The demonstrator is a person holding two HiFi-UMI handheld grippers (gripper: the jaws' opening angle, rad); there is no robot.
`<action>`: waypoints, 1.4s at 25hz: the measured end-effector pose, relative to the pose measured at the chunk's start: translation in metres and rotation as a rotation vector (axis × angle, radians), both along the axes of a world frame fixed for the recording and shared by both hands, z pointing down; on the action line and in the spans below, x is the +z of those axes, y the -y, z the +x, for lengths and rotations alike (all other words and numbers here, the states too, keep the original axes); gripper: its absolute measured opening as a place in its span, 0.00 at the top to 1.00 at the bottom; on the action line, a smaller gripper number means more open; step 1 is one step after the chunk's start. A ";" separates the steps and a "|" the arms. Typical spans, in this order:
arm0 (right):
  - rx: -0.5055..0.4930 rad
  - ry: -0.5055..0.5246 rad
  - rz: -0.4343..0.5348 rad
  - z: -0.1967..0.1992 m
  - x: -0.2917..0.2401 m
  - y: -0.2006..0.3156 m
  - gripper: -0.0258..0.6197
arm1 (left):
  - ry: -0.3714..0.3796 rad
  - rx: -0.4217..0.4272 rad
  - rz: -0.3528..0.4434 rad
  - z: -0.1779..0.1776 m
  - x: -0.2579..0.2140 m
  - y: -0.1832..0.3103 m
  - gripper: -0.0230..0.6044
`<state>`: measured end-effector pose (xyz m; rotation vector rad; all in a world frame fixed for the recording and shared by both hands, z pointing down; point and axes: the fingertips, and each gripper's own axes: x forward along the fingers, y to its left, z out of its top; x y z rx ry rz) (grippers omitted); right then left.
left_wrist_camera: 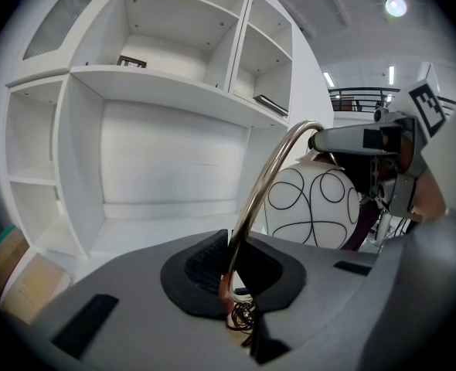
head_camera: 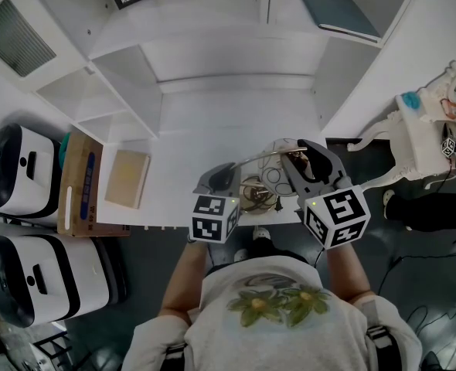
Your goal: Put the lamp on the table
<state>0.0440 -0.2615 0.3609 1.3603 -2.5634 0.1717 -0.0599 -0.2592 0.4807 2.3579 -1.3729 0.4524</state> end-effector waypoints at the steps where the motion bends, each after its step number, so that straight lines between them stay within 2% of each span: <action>1: 0.000 -0.001 -0.001 0.000 0.001 0.001 0.69 | 0.000 -0.001 -0.001 0.000 0.001 0.000 0.90; 13: -0.023 -0.005 -0.008 -0.005 0.007 0.004 0.69 | -0.004 -0.013 -0.011 -0.003 0.008 0.001 0.90; 24: -0.031 0.024 0.020 -0.002 0.009 -0.006 0.69 | -0.010 -0.005 0.012 0.000 0.009 -0.007 0.90; 35: -0.035 0.035 0.051 -0.001 0.009 -0.012 0.69 | -0.002 -0.032 0.045 -0.002 0.009 -0.010 0.90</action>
